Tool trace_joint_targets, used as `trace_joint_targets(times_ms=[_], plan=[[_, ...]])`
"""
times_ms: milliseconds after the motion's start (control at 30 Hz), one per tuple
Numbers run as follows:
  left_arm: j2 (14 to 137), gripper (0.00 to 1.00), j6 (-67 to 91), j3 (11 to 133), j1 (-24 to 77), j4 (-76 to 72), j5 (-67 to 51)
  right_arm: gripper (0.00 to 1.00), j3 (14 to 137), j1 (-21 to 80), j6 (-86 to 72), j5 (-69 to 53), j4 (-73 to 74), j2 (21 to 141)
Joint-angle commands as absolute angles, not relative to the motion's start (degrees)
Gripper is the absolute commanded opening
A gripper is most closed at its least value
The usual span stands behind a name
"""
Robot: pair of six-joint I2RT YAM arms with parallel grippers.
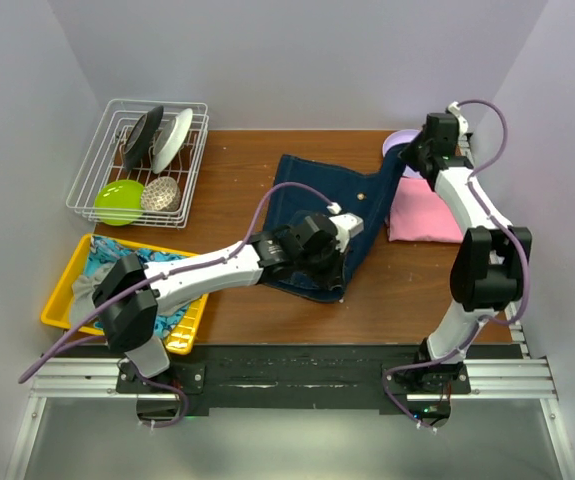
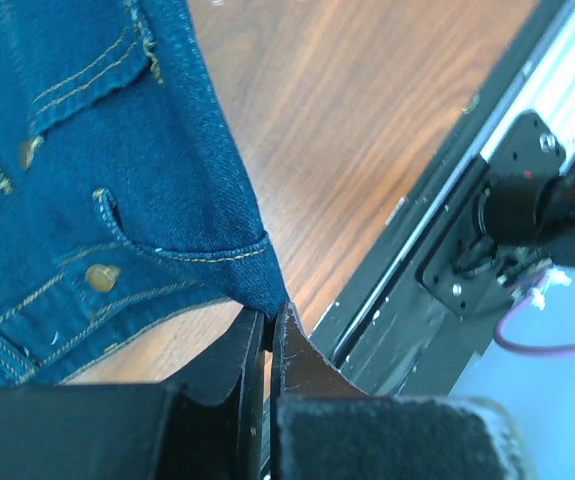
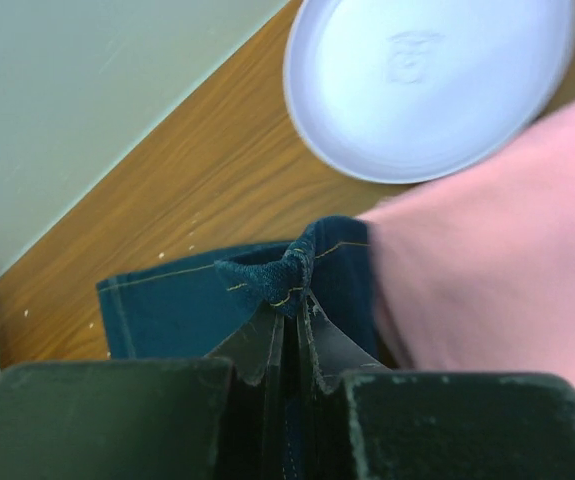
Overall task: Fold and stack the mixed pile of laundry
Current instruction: Fold the skirt at the center of the board.
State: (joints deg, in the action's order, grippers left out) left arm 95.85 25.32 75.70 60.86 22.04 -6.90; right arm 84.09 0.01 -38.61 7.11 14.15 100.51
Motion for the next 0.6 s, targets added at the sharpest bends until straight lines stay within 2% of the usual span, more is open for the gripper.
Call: trace_joint_targets(times_ms=[0, 267, 567], plan=[[90.6, 0.00, 33.8, 69.0, 56.1, 18.5, -6.2, 0.00, 88.6, 3.9, -41.5, 3.9, 7.0, 106.2], [83.3, 0.00, 38.7, 57.5, 47.1, 16.1, -1.9, 0.00, 98.8, 11.9, -47.0, 2.6, 1.6, 119.6], [81.1, 0.00, 41.3, 51.6, 43.6, 18.4, 4.7, 0.00, 106.5, 18.5, -50.3, 0.2, -5.7, 129.3]])
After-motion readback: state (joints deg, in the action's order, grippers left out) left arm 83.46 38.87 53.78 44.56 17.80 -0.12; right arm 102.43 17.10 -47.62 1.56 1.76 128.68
